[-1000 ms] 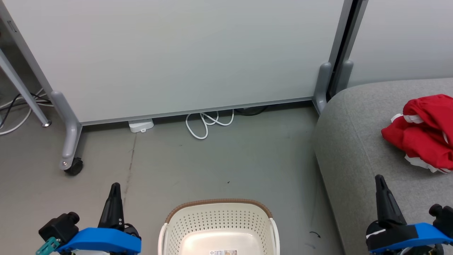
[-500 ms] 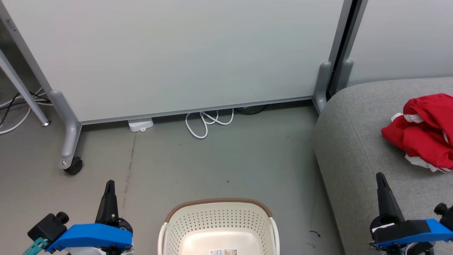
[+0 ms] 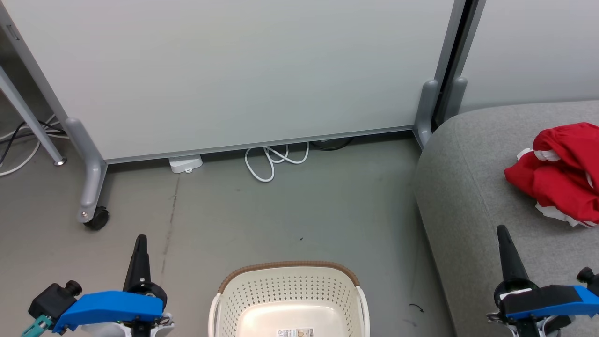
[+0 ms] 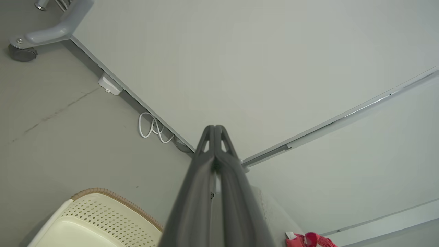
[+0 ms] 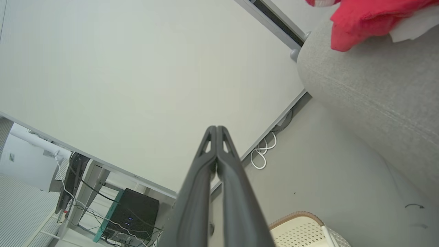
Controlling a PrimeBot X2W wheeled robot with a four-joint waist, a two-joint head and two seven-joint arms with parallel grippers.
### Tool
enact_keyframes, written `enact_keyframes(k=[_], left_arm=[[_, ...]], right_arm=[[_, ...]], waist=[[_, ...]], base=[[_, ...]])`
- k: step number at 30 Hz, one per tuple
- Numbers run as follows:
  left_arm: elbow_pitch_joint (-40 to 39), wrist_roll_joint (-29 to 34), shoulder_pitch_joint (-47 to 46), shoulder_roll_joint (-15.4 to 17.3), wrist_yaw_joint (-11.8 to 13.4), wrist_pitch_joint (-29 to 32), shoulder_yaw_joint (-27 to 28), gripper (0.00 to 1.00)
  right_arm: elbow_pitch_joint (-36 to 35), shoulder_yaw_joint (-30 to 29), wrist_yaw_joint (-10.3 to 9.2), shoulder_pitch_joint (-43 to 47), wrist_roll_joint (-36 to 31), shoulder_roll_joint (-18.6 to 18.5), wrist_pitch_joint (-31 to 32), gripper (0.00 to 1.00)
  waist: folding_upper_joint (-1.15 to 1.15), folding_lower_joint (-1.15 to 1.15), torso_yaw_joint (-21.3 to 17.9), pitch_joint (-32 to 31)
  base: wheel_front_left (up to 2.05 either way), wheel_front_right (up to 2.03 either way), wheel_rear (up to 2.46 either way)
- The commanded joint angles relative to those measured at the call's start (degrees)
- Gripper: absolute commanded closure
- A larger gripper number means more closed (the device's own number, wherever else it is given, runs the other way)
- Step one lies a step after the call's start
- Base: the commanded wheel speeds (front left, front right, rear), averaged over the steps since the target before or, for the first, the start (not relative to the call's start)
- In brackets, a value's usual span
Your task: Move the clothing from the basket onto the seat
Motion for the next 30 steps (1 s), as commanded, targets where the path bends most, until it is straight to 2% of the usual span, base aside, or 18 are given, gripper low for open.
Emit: enact_keyframes(k=[1, 30], left_arm=[[-0.88, -1.55, -1.6, 0.1, -0.09, 0.32, 0.59, 1.0], [-1.73, -16.93, -2.39, -0.31, -0.14, 4.47, 2.81, 1.0]], right_arm=[[-0.37, -0.14, 0.03, -1.49, 1.86, -0.26, 0.47, 1.0], [0.43, -0.55, 0.03, -2.65, 18.19, -0.29, 4.68, 1.0]], waist=[[0.0, 0.0, 0.0, 0.02], [0.0, -0.01, -0.09, 0.42]], base=[[0.0, 0.0, 0.0], [0.0, 0.0, 0.0]])
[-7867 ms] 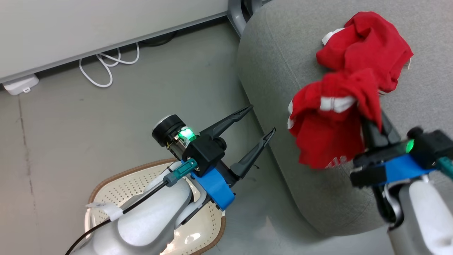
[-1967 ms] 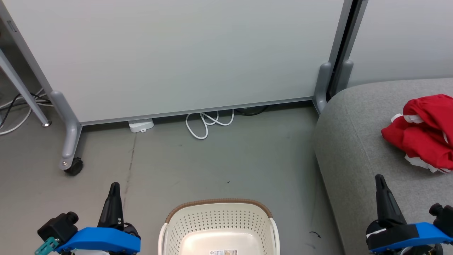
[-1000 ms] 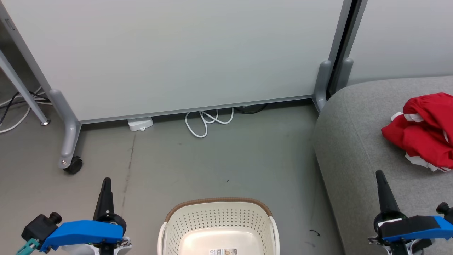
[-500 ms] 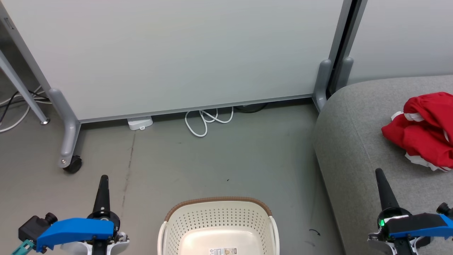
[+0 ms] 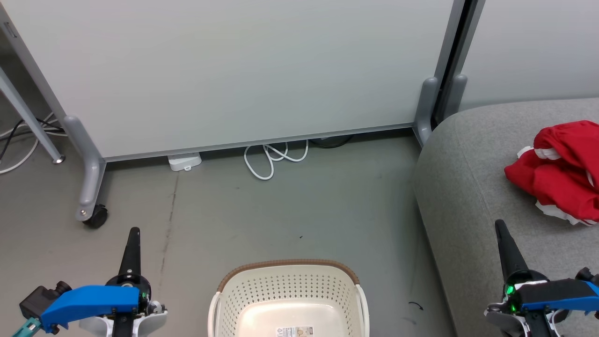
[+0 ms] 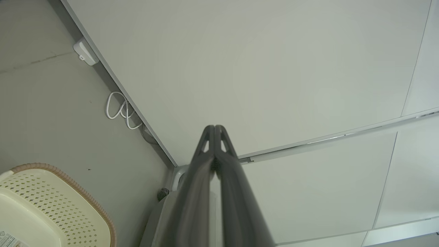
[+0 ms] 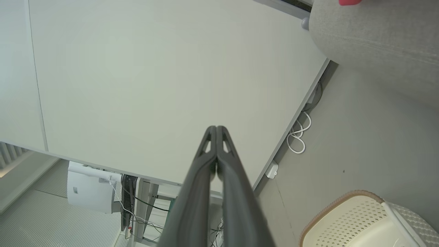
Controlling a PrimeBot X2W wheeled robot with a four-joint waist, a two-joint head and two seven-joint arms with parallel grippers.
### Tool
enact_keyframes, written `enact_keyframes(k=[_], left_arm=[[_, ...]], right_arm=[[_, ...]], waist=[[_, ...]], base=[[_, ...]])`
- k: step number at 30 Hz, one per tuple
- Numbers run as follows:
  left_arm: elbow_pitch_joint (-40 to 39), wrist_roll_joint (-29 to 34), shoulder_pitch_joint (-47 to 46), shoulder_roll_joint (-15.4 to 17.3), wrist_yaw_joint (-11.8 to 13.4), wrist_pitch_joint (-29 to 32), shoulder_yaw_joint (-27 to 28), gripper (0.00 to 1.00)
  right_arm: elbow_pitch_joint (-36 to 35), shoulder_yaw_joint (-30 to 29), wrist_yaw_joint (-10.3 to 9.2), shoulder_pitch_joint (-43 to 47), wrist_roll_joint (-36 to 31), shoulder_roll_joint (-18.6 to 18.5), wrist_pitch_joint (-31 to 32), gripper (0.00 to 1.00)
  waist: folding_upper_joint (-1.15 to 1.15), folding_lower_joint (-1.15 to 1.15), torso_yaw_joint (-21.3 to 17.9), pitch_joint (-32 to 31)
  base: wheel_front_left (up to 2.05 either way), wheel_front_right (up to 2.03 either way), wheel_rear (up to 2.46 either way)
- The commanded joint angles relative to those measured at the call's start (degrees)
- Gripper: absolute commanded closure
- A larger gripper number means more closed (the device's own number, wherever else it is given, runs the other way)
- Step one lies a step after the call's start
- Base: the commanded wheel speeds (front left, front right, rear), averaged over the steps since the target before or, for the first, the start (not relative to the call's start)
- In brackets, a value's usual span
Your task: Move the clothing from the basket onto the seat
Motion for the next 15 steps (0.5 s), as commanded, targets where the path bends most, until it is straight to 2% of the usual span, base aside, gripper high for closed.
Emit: enact_keyframes(k=[1, 15], left_arm=[[-0.6, -0.86, -1.22, 0.08, -0.14, 0.27, 0.31, 1.0], [-0.95, -7.67, -1.56, -0.14, -0.16, 2.12, 1.35, 1.0]], right_arm=[[-0.19, -0.15, 0.03, -1.08, 1.13, -0.27, 0.35, 1.0], [0.2, -0.34, 0.04, -1.51, 8.39, -0.29, 2.18, 1.0]], waist=[[0.0, -0.01, 0.0, 0.01], [0.0, -0.01, -0.05, 0.23]], base=[[0.0, 0.0, 0.0], [0.0, 0.0, 0.0]])
